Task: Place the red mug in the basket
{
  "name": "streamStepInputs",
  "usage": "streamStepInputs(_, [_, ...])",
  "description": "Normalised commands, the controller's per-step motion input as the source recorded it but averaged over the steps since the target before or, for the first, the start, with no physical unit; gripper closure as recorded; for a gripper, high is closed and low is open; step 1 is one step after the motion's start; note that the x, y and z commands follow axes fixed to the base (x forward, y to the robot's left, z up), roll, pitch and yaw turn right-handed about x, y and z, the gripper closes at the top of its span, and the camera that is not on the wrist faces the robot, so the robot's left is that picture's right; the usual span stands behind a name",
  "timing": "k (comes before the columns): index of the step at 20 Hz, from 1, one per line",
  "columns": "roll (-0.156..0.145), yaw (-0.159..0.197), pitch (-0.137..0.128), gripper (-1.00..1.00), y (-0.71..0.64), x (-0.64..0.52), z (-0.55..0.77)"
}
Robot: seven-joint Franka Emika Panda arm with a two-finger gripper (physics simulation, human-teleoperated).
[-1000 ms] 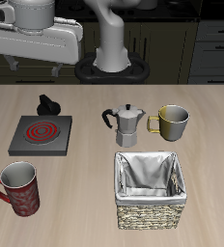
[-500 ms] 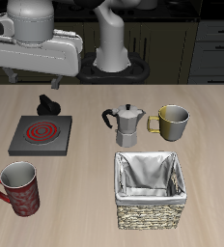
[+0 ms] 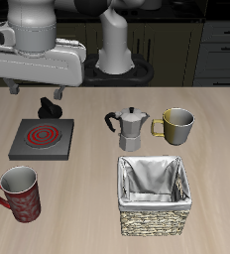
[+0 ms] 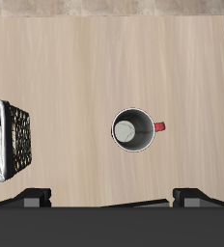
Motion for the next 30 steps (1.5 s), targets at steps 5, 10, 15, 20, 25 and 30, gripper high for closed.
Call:
streamStepInputs(5, [0.004,0.006,0.004,-1.00,0.03,0.09,-0.23])
streamStepInputs(10, [-0.008,-0.003,0.015,-1.00,0.00,0.03,-0.24])
streamStepInputs(15, [-0.003,0.000,0.013,-1.00,-0.09,0.06,-0.21])
streamStepInputs(20, [0.001,0.026,-0.007,-1.00,-0.04,0.02,-0.08])
streamStepInputs(25, [-0.018,0.052,-0.010,-1.00,-0.06,0.05,-0.13])
streamStepInputs(30, [-0.005,0.010,-0.011,-1.00,-0.01,0.06,-0.14])
